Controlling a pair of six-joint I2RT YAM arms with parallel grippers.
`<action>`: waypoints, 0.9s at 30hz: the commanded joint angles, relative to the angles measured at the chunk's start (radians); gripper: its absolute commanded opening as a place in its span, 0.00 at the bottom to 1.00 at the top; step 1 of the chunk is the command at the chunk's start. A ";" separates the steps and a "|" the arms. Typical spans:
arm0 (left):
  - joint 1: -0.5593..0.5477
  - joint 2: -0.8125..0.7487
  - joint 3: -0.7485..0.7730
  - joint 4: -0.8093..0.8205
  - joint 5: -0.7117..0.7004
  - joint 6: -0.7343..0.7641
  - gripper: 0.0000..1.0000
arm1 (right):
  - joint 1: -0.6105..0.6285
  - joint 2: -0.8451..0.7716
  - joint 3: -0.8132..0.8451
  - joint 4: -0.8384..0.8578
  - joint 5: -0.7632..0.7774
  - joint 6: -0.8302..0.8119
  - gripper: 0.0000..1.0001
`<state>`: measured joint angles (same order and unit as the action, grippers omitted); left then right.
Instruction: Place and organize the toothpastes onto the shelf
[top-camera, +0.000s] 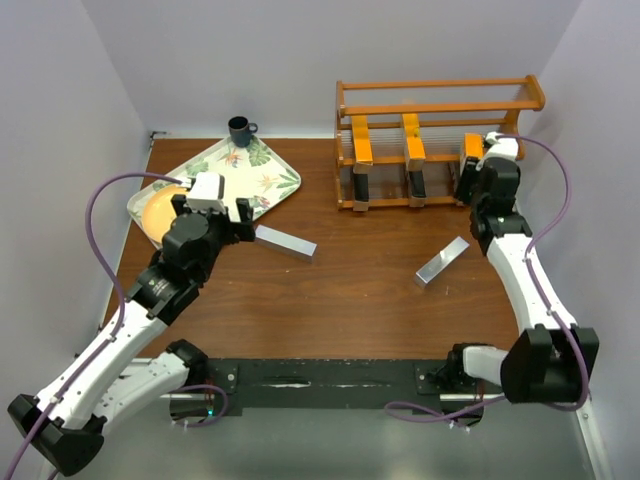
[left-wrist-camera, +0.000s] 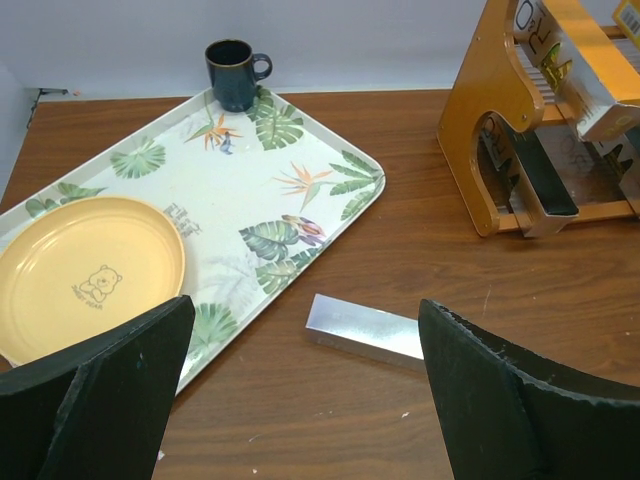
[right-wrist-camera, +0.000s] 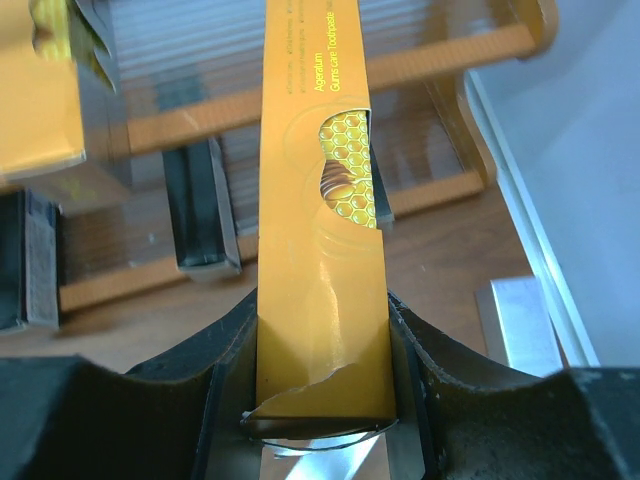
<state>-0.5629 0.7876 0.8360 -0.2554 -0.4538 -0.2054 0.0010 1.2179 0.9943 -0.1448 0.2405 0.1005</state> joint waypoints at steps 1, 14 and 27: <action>0.006 -0.016 -0.003 0.041 -0.046 0.029 1.00 | -0.065 0.078 0.133 0.203 -0.191 -0.028 0.13; 0.008 0.021 -0.015 0.045 -0.092 0.043 1.00 | -0.096 0.344 0.299 0.315 -0.282 -0.136 0.14; 0.026 0.087 -0.011 0.051 -0.066 0.044 1.00 | -0.098 0.477 0.337 0.396 -0.244 -0.182 0.15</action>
<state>-0.5468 0.8673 0.8215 -0.2485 -0.5201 -0.1776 -0.0921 1.6978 1.2697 0.1276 -0.0166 -0.0544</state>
